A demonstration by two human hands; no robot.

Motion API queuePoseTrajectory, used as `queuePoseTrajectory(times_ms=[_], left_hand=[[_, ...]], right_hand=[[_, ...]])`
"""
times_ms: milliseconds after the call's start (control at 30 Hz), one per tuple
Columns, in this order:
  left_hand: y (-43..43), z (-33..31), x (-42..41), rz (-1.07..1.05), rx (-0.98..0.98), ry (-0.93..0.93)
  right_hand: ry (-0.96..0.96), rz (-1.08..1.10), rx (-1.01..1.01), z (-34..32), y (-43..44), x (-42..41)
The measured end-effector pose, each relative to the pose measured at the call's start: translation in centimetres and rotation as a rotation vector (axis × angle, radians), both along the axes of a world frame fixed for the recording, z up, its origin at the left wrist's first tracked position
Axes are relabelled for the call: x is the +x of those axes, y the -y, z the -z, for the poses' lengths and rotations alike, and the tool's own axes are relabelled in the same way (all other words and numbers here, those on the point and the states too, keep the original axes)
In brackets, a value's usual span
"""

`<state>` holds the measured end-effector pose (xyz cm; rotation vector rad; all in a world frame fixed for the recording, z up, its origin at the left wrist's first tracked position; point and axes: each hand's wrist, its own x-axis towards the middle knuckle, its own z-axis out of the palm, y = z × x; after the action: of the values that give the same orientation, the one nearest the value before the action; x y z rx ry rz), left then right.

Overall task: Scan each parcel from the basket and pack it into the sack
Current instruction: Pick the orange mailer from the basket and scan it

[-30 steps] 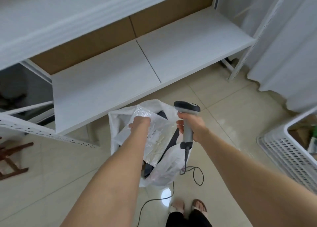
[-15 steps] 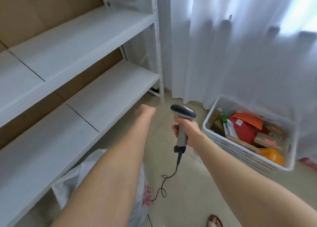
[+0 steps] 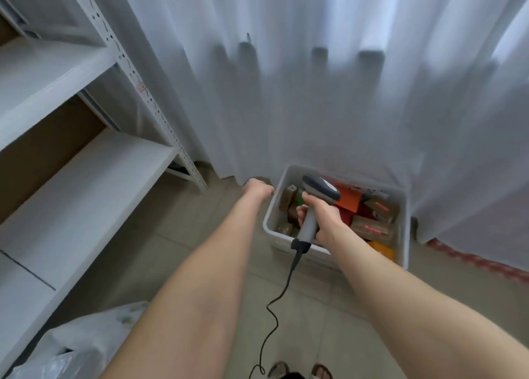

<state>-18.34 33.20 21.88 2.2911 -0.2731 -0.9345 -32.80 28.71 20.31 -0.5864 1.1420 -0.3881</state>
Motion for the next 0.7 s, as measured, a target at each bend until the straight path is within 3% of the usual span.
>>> queuePoseTrajectory(times_ms=[333,700], left_hand=[[17.9,10.7,-0.6,0.112,0.097,-0.068],[32.2,28.8,-2.2,0.396,0.289,-0.066]], right_hand=[[-0.170,0.124,0.080,9.9,17.8,-2.1],[-0.240,0.275,0.227,26.8,31.8,-3.4]])
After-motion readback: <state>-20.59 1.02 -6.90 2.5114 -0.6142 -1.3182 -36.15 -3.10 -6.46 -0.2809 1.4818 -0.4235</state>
